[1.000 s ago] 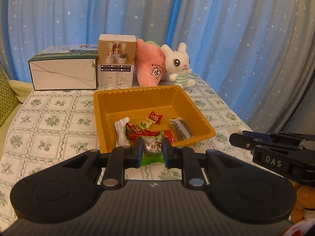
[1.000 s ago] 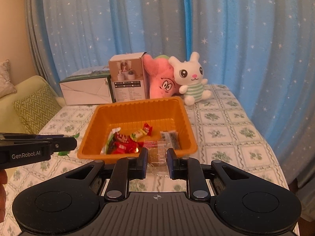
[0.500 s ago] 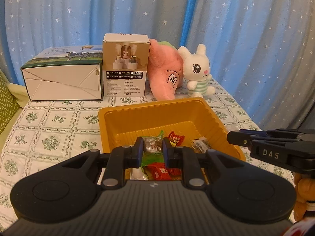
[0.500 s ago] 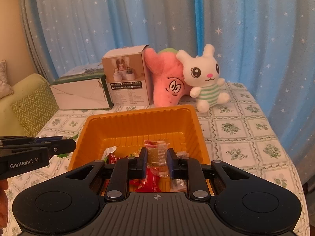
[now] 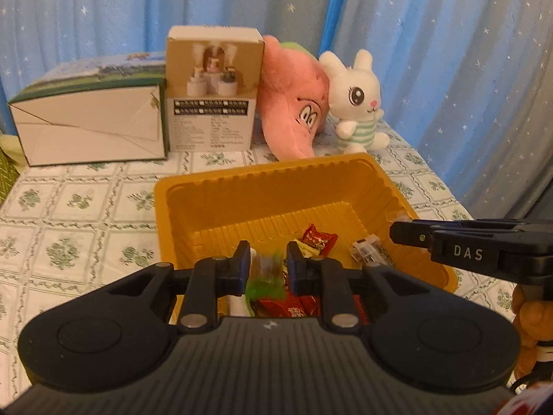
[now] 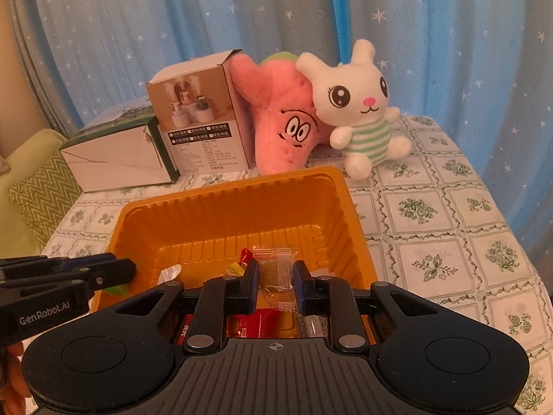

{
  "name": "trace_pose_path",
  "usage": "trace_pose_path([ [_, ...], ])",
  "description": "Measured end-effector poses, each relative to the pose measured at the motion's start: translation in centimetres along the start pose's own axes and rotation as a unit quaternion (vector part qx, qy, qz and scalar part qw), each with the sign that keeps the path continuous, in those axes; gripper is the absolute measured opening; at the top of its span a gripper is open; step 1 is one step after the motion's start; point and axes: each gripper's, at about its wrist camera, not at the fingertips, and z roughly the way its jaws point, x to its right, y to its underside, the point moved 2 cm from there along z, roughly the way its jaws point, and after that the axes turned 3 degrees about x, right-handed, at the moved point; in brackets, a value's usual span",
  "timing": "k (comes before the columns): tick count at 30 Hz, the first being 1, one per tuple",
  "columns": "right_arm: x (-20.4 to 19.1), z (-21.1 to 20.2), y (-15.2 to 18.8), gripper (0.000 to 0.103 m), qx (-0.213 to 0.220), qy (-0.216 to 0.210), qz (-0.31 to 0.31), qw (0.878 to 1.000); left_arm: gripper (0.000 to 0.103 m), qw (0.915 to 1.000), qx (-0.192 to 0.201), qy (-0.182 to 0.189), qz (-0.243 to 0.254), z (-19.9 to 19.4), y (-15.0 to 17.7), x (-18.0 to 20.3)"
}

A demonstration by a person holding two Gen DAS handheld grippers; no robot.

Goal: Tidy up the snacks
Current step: 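Open both tools to drop the packet and candy into the tray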

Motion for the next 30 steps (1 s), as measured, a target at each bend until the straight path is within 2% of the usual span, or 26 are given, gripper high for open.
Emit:
trace_pose_path([
  [2,0.1,0.1,0.1,0.021,-0.002,0.0,0.001,1.0,0.038,1.0,0.003,-0.004,0.004,0.0,0.2,-0.1],
  [12,0.0,0.1,-0.1,0.021,-0.002,-0.005,0.003,1.0,0.038,0.9997,0.007,-0.022,0.007,-1.3,0.4,-0.8],
  [21,-1.0,1.1,-0.7,0.023,-0.015,-0.044,0.004,0.999,0.038,0.9996,0.013,-0.025,0.011,-2.2,0.4,-0.7],
  [22,-1.0,1.0,-0.6,0.025,-0.012,-0.041,0.004,0.999,0.039,0.9995,0.012,-0.026,0.012,-2.3,0.5,-0.7],
  [24,-0.7,0.9,-0.4,0.057,-0.011,-0.037,0.011,0.999,0.041,0.9993,0.014,-0.031,0.017,-2.5,0.7,-0.7],
  [30,0.0,0.0,0.3,0.058,-0.022,-0.027,0.022,0.999,0.041,0.9993,0.012,-0.033,0.012,-3.2,1.0,-0.6],
])
